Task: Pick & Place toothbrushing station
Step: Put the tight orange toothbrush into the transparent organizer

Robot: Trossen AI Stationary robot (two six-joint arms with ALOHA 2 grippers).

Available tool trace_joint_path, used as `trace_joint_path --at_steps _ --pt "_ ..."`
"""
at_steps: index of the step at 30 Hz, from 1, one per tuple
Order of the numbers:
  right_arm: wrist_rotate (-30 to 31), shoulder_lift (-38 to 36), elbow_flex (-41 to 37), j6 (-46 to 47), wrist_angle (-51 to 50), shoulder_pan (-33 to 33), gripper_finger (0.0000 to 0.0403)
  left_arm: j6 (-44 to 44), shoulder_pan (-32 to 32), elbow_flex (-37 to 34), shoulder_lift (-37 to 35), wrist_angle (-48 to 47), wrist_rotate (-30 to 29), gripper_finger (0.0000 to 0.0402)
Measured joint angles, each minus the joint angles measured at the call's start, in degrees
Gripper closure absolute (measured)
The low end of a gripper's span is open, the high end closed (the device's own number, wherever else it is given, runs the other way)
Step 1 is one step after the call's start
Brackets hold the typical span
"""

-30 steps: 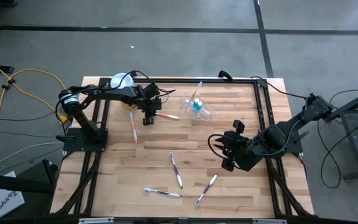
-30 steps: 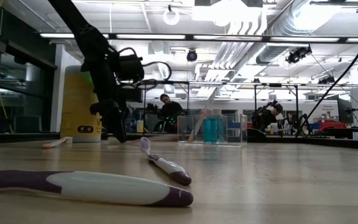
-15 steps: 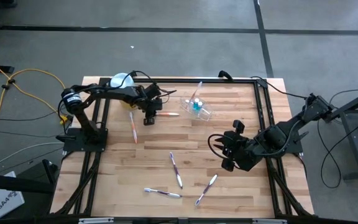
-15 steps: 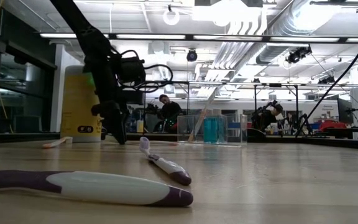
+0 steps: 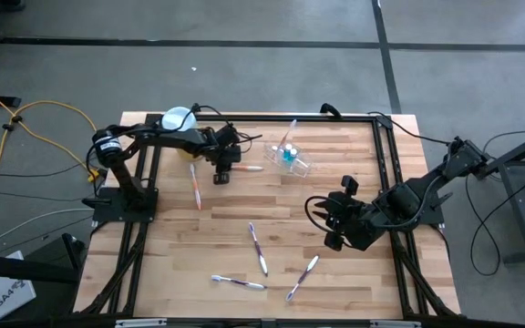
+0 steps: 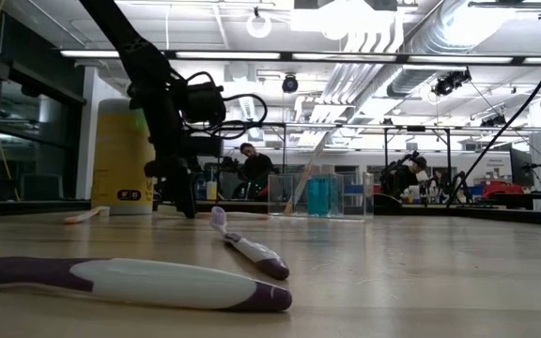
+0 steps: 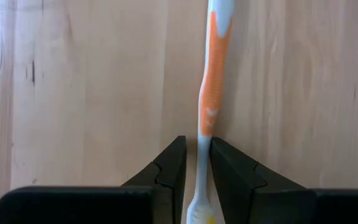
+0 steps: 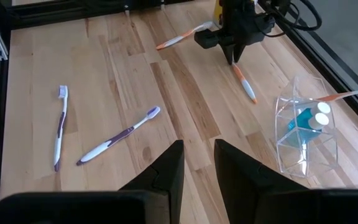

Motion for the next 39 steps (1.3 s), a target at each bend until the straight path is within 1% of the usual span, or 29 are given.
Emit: trace_joint_path --at_steps 4,8,11,15,18,26,39 --pt "-0.02 0.0 0.01 -0.01 0.05 -0.01 0.0322 -0.15 0.48 0.02 0.02 0.42 0.91 0.0331" --pt "-0.03 0.0 0.01 -0.02 0.09 0.0 0.0322 -0.18 0.63 0.0 0.07 1.5 4.22 0.033" --pt "-0.06 0.0 0.01 -0.02 0.11 0.0 0.0322 -0.36 0.63 0.04 0.09 2.52 4.97 0.0326" --pt "-0.07 0.0 0.0 0.1 0.11 0.0 0.0322 -0.65 1.0 0.11 0.09 2.68 6.05 0.0314" --pt "-0.09 0.0 0.0 0.13 0.11 -0.01 0.0322 -0.82 1.31 0.13 0.09 2.69 7.76 0.0298" --pt "-0.11 0.0 0.02 0.13 0.11 -0.01 0.0322 -0.8 0.83 0.11 0.11 4.9 8.24 0.0248" --pt "-0.09 0.0 0.02 0.0 0.11 -0.02 0.0322 0.73 -1.2 0.07 0.88 9.87 8.71 0.0244"
